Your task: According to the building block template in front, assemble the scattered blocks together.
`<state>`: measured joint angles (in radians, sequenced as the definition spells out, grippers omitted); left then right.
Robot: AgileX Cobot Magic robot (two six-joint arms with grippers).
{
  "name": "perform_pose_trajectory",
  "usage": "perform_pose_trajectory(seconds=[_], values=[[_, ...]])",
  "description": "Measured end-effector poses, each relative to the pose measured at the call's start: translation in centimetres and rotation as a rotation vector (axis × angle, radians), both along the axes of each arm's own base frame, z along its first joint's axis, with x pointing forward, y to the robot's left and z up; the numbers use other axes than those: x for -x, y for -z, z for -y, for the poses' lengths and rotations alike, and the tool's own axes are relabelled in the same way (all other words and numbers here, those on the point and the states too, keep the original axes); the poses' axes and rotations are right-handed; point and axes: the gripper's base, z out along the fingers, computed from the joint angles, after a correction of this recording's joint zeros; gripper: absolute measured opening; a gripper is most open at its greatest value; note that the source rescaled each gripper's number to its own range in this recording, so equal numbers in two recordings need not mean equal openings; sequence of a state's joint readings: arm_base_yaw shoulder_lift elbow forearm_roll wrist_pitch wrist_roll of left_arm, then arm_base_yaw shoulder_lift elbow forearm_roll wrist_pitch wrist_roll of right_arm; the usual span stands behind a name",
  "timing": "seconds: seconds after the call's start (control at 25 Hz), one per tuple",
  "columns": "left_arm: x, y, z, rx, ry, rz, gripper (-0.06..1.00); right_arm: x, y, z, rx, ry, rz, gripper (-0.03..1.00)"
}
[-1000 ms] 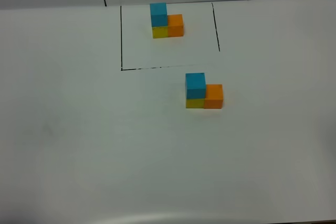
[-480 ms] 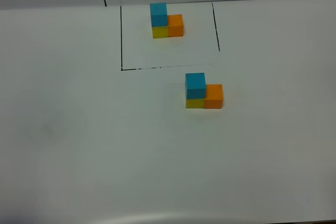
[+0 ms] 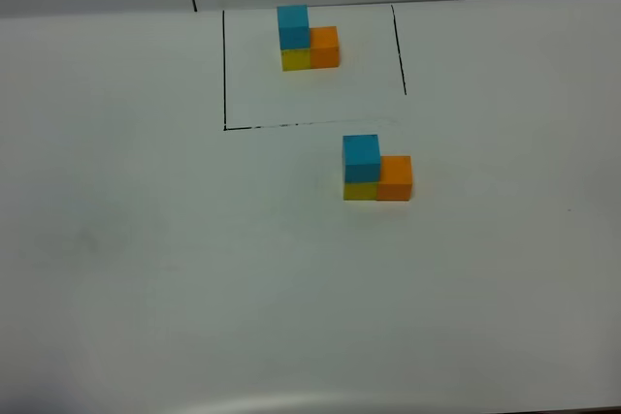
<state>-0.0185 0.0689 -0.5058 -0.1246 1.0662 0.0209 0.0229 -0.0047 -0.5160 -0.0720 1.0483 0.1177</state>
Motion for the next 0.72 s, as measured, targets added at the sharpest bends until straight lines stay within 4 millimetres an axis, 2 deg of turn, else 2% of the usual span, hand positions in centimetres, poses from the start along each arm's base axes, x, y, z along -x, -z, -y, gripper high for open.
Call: perform_pose_trajectory(seconds=[0.28, 0.72], values=[[0.00, 0.00, 0.00, 0.000, 0.000, 0.000, 0.40, -0.15, 0.40, -0.12, -0.003, -0.079, -0.020, 0.97], [0.00, 0.00, 0.00, 0.000, 0.000, 0.000, 0.40, -0.09, 0.50, -0.23, -0.013, -0.071, -0.024, 0.88]])
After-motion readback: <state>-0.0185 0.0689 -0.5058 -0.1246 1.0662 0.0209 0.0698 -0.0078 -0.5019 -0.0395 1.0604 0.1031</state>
